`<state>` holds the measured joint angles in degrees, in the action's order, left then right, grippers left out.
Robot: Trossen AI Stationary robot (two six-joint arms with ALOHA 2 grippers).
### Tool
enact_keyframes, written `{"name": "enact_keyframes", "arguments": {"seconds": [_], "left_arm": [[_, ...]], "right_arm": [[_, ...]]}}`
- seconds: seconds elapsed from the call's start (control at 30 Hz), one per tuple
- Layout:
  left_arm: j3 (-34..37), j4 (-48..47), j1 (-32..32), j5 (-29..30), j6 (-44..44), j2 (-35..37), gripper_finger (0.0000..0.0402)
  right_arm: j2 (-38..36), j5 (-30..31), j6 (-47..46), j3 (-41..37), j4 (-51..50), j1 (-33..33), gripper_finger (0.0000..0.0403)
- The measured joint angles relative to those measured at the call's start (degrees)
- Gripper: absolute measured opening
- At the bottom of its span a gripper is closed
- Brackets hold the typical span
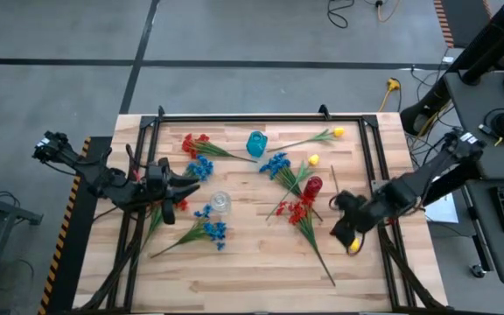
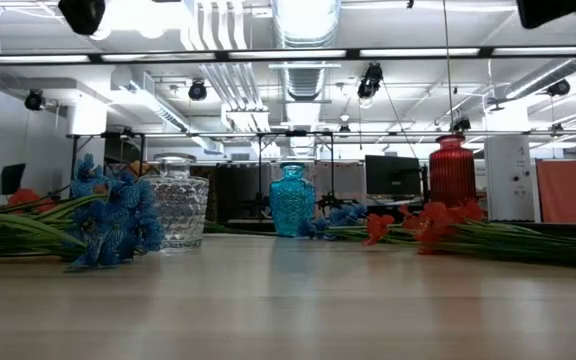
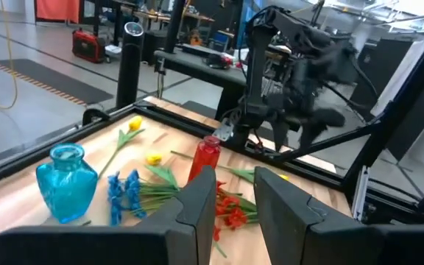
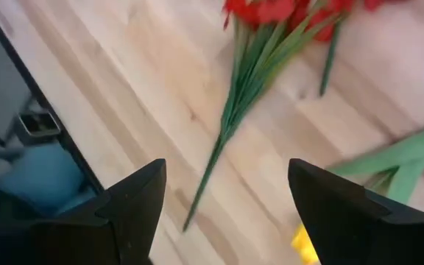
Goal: Sort flowers into vase by color
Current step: Put the bottom right red flowers into the blue vase
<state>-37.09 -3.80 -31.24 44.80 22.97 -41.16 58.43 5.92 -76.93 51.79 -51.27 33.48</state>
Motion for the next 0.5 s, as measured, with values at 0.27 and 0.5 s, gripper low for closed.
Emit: {"name": "enact_keyframes", "arguments": {"seconds": [0.27,0.5], "left_arm": [[-4.5,3.7,0.0,-0.3,-0.7,-7.3,0.0078],[-8.9,6.6,0.0,1.8,-2.4,-15.1,0.0078]], "right_arm": [[14.6,-1.9,-2.4,8.4,-3.2,5.5,0.0291],[20.9,-3.7,0.7,12.0,-7.1,6.0,0.0330]]}}
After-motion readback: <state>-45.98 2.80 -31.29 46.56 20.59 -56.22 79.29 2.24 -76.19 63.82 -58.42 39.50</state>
